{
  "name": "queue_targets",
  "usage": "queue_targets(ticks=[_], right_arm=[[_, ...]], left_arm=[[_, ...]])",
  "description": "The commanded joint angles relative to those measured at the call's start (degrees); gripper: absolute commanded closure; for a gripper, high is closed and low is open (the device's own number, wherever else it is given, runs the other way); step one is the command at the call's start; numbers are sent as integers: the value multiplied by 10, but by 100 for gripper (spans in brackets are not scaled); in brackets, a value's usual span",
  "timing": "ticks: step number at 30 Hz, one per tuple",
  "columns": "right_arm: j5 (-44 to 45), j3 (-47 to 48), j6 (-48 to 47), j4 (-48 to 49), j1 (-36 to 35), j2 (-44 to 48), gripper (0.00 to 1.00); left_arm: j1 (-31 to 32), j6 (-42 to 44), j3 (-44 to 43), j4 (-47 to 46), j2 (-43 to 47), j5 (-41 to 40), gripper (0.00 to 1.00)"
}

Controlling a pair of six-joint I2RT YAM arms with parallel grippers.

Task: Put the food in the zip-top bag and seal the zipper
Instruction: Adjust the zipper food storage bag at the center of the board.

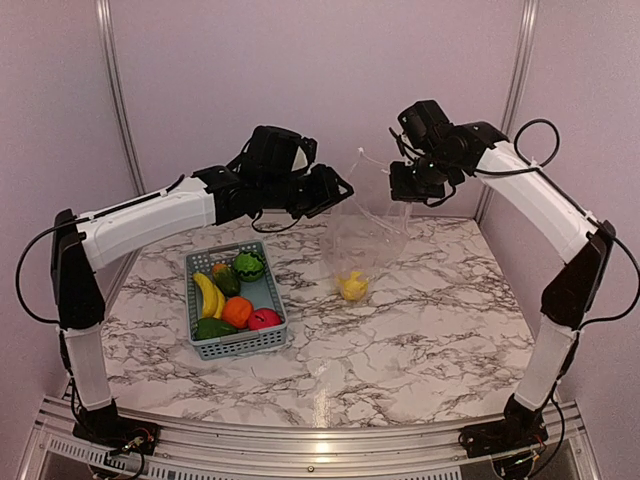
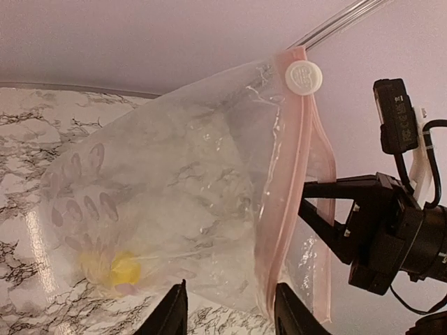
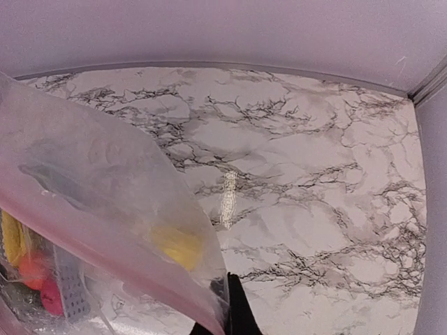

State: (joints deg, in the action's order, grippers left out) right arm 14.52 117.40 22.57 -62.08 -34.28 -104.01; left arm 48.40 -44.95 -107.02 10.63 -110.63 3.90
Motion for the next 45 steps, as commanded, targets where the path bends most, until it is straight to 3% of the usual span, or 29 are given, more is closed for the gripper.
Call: queue_targets(ticks=[1,6,18,19,20,21,28,30,34,37,38,41,45], right_arm=[[5,26,-24,-3,29,0,100],[4,26,-23,-1,35,-6,100],[-62,6,-43,53,-26,-34,100],[-69,9,-39,52,-29,-39,100],[-81,8,-34,54,-30,-42,100],[-89,4,-28,59,-29,-42,100],[-163,-78,-31,121,40,7,100],[-173,-82,-49,111,64,17,100],[-110,-70,-75,89,106,29,100],[-62,-41,-79,95,123,30,100],[-48,-12,-84,82,125,21,100],[-19,42,-109,56,125,6,100],[-34,18,-112,78,121,5,100]], left_arm=[[-8,25,11,24,10,10,52],[-18,59,66,-6,60,7,40],[-75,130,272,62,206,-70,37],[-79,138,289,64,218,-70,29],[-82,147,303,64,231,-74,4],[-83,161,314,63,245,-82,1],[-89,201,309,120,255,-152,1],[-91,172,323,109,257,-173,1],[-93,128,329,103,250,-170,1],[-95,27,312,211,238,-306,1],[-99,4,307,233,234,-314,1],[-116,75,310,226,217,-272,1],[-118,134,339,175,224,-273,1]])
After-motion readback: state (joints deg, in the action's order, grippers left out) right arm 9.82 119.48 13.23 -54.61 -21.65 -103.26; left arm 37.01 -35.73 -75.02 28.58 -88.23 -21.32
